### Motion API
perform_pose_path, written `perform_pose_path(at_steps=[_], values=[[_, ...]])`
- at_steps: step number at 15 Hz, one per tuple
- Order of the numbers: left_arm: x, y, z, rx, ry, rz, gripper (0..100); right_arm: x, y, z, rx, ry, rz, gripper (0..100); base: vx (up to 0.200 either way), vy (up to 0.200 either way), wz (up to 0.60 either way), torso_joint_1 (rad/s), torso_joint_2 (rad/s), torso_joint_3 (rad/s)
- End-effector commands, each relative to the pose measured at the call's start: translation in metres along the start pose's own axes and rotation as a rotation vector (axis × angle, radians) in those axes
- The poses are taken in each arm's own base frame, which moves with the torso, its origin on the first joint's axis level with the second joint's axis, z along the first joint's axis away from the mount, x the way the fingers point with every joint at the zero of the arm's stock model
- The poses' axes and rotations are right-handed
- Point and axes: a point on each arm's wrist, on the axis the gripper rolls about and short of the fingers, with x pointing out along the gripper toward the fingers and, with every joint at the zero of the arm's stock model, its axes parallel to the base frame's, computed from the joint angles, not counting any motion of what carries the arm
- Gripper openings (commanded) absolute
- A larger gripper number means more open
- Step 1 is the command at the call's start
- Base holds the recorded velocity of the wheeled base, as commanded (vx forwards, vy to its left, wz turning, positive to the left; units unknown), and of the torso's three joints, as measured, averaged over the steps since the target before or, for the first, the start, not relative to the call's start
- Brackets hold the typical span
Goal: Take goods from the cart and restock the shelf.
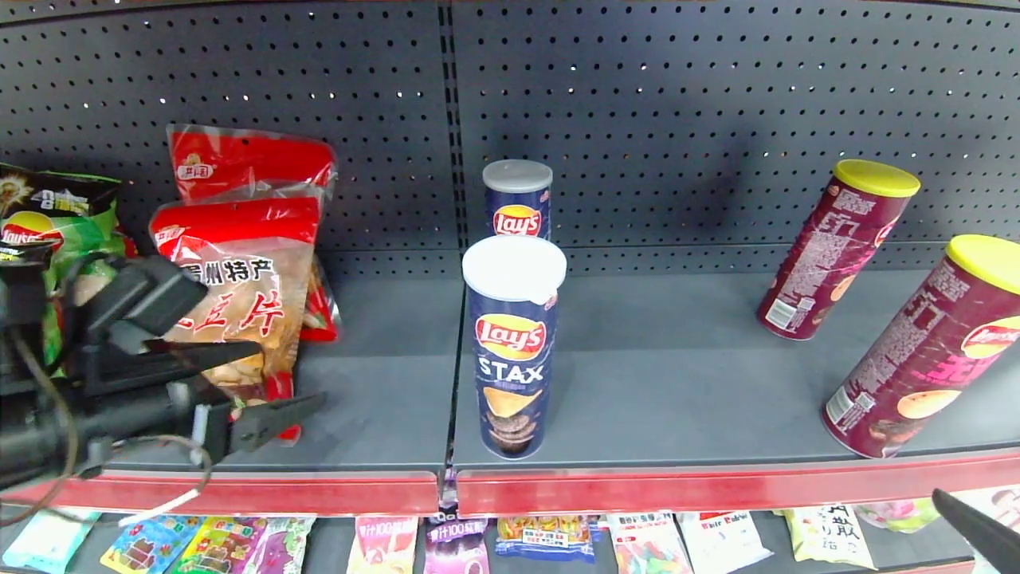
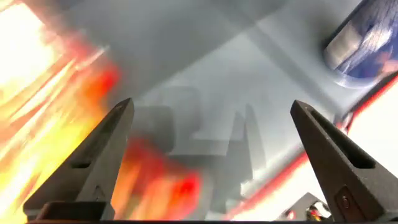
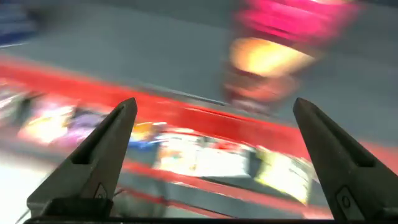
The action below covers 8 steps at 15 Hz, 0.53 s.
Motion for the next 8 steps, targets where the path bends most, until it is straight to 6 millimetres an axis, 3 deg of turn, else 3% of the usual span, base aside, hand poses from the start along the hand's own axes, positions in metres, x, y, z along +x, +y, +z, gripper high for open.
perform_pose_path(at_steps=[1, 3, 5, 8], values=[[-0.123, -0.051, -0.056, -0.121, -0.026, 0.254, 100, -0.011, -0.006, -0.014, 0.033, -0.025, -0.161, 100, 0.000, 0.000, 0.00, 0.000, 0.00, 0.000], [-0.150, -0.083, -0.096, -0.163, -0.008, 0.269, 100, -0.020, -0.008, -0.024, 0.053, -0.049, -0.262, 100, 0.000, 0.000, 0.00, 0.000, 0.00, 0.000], [-0.159, -0.099, -0.129, -0.191, -0.028, 0.349, 100, -0.029, -0.007, -0.039, 0.058, -0.035, -0.377, 100, 0.000, 0.000, 0.00, 0.000, 0.00, 0.000], [-0.151, -0.102, -0.155, -0.223, -0.101, 0.416, 100, -0.040, -0.001, -0.060, 0.073, 0.040, -0.492, 100, 0.000, 0.000, 0.00, 0.000, 0.00, 0.000]])
